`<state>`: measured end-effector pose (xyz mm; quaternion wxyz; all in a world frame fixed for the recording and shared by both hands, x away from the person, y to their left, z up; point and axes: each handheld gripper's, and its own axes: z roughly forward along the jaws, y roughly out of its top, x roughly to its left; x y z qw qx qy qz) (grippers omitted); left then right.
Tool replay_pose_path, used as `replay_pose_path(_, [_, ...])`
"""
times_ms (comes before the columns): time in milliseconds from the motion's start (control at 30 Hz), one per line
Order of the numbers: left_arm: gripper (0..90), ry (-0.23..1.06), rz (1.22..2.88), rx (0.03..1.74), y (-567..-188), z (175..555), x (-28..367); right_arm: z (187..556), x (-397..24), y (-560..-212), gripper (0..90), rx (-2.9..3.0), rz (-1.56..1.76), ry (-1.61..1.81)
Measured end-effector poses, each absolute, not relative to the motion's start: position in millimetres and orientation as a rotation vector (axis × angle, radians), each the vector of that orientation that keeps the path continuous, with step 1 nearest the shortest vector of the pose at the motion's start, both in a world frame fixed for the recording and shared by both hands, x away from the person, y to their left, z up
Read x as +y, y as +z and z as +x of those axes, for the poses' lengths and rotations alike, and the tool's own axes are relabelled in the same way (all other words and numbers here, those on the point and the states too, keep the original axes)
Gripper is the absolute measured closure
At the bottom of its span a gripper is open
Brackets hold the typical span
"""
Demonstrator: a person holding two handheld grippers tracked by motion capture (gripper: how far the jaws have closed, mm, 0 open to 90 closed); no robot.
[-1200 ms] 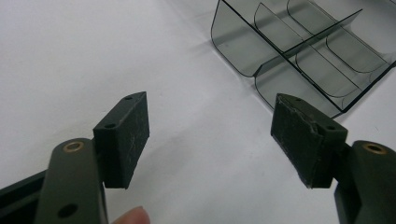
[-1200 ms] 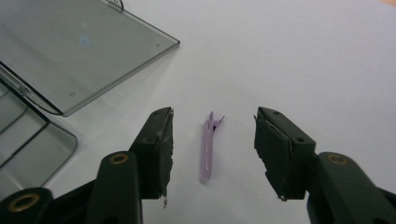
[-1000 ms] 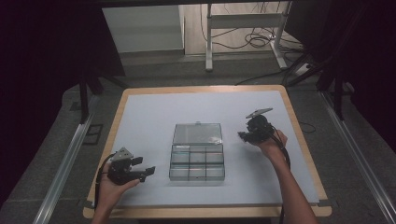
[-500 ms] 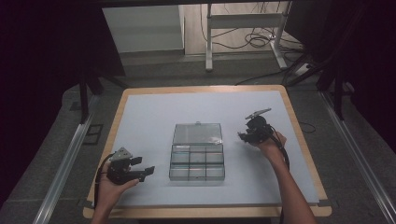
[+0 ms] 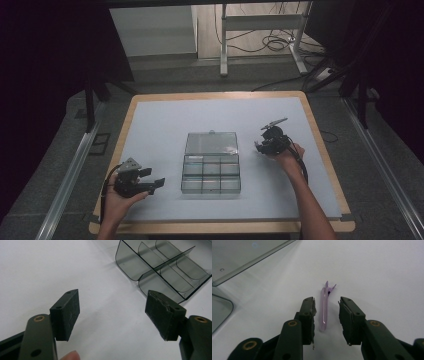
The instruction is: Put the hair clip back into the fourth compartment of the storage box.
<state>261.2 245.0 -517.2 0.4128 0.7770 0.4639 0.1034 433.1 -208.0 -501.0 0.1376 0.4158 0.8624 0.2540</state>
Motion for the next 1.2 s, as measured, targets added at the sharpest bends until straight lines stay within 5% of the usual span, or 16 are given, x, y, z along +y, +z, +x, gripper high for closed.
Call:
replay_pose_path(367, [28.3, 0.265, 1.948, 1.172, -516.3, 260.7, 247.5, 433.8, -207.4, -506.0, 82.4, 2.509, 1.198, 0.728])
replay_pose_path(1200, [28.4, 0.268, 1.945, 1.178, -515.5, 260.1, 248.8, 415.8, -208.1, -484.3, 83.0, 2.472, 1.115, 0.861])
